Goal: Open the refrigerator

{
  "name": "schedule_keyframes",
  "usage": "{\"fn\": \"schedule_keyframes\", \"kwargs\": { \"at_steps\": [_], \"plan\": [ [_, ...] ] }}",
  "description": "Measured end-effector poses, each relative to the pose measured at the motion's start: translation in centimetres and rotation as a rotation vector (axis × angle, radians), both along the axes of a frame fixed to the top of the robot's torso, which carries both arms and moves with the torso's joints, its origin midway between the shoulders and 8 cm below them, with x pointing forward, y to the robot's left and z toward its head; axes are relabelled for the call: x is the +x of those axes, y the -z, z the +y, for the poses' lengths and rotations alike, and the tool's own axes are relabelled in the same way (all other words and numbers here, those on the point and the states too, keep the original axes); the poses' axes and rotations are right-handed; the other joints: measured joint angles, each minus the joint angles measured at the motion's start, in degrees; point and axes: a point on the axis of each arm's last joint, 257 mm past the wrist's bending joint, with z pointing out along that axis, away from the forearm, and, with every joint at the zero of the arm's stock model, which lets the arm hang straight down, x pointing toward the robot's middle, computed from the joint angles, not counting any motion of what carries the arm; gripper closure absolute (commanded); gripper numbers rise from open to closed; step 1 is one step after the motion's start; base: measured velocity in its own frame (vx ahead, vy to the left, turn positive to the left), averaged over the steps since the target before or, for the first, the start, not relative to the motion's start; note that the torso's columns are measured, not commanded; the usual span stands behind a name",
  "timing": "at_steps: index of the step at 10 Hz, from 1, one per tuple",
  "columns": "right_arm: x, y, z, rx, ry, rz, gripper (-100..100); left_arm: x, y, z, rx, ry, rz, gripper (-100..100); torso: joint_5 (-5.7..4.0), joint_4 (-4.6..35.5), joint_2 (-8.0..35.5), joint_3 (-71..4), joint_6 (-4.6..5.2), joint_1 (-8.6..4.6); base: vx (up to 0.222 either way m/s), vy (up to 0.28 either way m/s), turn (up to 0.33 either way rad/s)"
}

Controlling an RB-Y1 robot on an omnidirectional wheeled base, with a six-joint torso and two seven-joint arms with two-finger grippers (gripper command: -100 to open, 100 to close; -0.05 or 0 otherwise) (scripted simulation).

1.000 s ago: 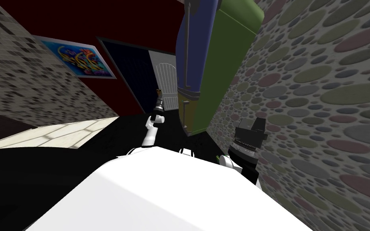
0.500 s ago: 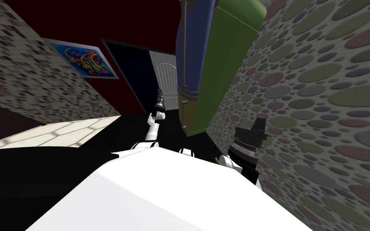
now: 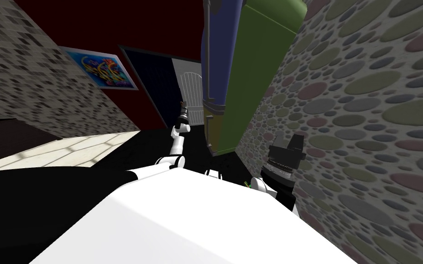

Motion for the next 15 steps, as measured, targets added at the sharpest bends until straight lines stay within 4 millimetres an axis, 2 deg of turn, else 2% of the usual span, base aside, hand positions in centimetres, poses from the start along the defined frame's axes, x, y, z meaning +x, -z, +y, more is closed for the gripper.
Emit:
{"fn": "schedule_keyframes", "kwargs": {
  "at_steps": [9,15],
  "plan": [
    [0.0,0.0,0.0,0.000,0.000,0.000,0,5.4,-1.8,-1.2,-0.115,0.036,0.069,-100,0.03,0.0,0.0,0.0,0.00,0.11,0.027,-0.093,0.062],
    [0.0,0.0,0.0,0.000,0.000,0.000,0,9.4,-2.9,-4.2,-0.195,0.102,0.134,-100,0.02,0.0,0.0,0.0,0.00,0.09,0.020,-0.103,0.058]
  ]
}}
